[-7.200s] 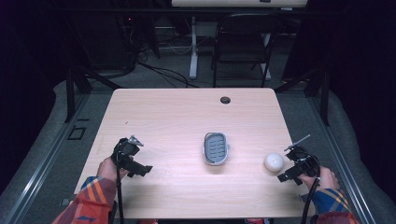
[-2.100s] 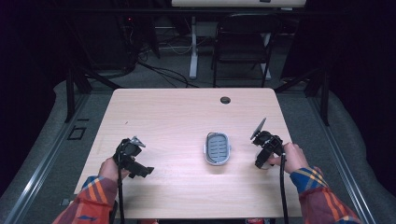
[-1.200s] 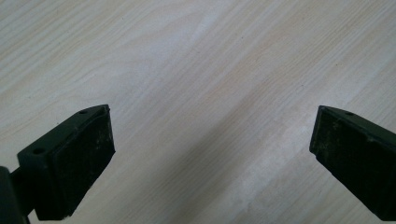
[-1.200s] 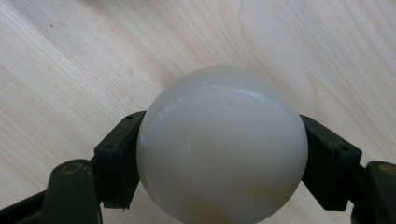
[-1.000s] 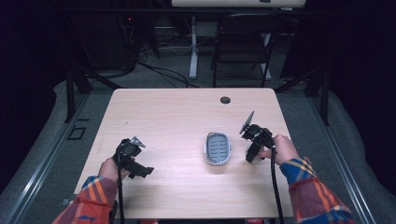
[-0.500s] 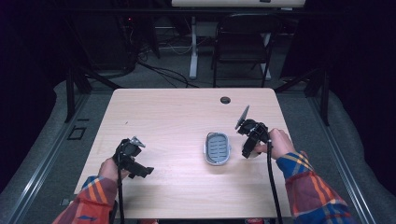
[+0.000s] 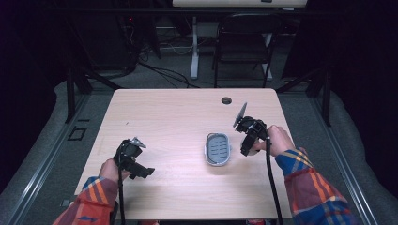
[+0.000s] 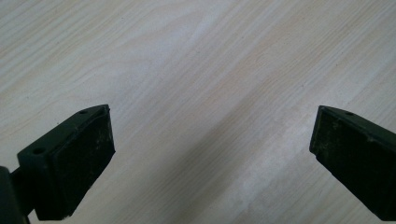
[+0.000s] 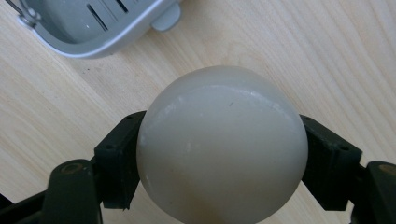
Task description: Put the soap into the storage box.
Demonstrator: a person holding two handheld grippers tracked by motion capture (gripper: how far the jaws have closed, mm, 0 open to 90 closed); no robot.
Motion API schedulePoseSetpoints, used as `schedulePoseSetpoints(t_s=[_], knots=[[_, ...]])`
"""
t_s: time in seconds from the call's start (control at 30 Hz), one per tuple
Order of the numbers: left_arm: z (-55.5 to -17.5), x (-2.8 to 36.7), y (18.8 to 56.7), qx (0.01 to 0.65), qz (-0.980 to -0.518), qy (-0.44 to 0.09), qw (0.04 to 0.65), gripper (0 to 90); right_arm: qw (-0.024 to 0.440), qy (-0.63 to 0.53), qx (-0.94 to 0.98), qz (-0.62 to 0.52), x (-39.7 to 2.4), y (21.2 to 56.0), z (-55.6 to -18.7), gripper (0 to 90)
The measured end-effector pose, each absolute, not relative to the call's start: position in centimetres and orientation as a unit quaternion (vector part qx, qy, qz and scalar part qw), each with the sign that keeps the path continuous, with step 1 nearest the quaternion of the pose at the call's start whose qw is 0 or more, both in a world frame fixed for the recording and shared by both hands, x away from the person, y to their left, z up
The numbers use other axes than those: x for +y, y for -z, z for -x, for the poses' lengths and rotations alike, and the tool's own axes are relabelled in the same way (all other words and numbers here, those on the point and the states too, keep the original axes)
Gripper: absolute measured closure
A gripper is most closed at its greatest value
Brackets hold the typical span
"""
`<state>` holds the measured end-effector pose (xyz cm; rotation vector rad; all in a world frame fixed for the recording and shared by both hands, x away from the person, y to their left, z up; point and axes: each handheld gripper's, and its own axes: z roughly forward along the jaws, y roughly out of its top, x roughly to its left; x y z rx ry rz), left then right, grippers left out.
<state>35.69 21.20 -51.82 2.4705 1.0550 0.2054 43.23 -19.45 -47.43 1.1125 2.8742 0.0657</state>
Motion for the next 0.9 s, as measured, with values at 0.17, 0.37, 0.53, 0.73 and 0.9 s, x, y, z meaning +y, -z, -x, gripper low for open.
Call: schedulePoseSetpoints(t_s=[0.17, 0.37, 0.53, 0.73, 0.9], knots=[[-35.7, 21.2, 51.8, 0.381, -0.894, -0.076, 0.222, 0.0, 0.034, -0.015, 0.935, -0.353, -18.8, 46.7, -43.5, 24.5], [-35.7, 21.1, 51.8, 0.380, -0.895, -0.074, 0.220, 0.0, 0.038, -0.012, 0.938, -0.344, -18.2, 46.0, -43.8, 24.5], [-35.7, 21.1, 51.9, 0.381, -0.894, -0.076, 0.222, 0.0, 0.042, -0.016, 0.939, -0.342, -17.5, 45.6, -43.9, 24.5], [-35.7, 21.2, 51.9, 0.379, -0.896, -0.073, 0.220, 0.0, 0.041, -0.010, 0.942, -0.334, -16.8, 45.3, -44.1, 24.5], [-35.7, 21.2, 51.9, 0.379, -0.896, -0.072, 0.221, 0.0, 0.045, -0.012, 0.943, -0.328, -16.2, 45.1, -44.2, 24.5]])
